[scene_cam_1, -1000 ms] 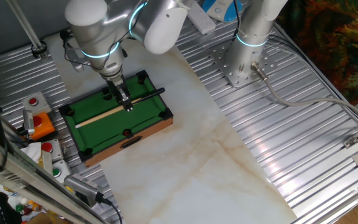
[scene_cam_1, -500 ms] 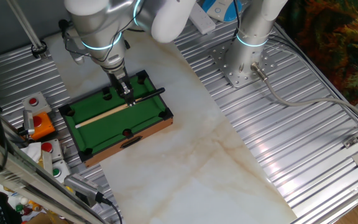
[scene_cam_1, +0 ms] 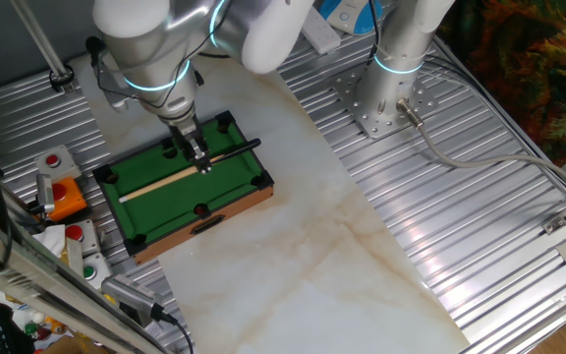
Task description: Hit the pool ball
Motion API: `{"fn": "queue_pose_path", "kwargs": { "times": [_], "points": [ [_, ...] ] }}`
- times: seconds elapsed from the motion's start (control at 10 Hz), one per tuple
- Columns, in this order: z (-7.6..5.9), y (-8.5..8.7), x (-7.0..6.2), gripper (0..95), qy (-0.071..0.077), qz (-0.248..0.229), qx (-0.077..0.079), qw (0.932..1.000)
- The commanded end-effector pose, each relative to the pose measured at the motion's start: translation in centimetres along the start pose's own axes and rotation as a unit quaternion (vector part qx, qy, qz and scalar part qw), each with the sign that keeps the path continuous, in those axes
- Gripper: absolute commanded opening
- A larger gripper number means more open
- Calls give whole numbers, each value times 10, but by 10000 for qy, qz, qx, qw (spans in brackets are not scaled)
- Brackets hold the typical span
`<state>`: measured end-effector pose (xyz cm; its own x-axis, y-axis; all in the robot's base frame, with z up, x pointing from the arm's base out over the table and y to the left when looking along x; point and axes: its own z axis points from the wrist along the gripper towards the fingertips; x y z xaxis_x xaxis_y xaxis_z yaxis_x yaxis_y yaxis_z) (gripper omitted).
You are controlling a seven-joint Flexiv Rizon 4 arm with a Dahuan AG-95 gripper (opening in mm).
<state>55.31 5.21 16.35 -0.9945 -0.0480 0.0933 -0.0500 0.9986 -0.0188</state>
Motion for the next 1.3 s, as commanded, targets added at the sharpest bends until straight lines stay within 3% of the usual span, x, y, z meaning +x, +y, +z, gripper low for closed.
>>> {"fn": "queue_pose_path", "kwargs": {
  "times": [0.1,0.3,0.4,0.6,1.3],
  "points": [
    [0,1,-1,0,32,-109,-26,9999],
    [-2,2,0,0,18,-275,-25,9996],
    [-2,2,0,0,82,-337,-12,9994],
    [-2,2,0,0,135,-436,113,9989],
    [-1,3,-1,0,148,-513,89,9985]
  ]
}}
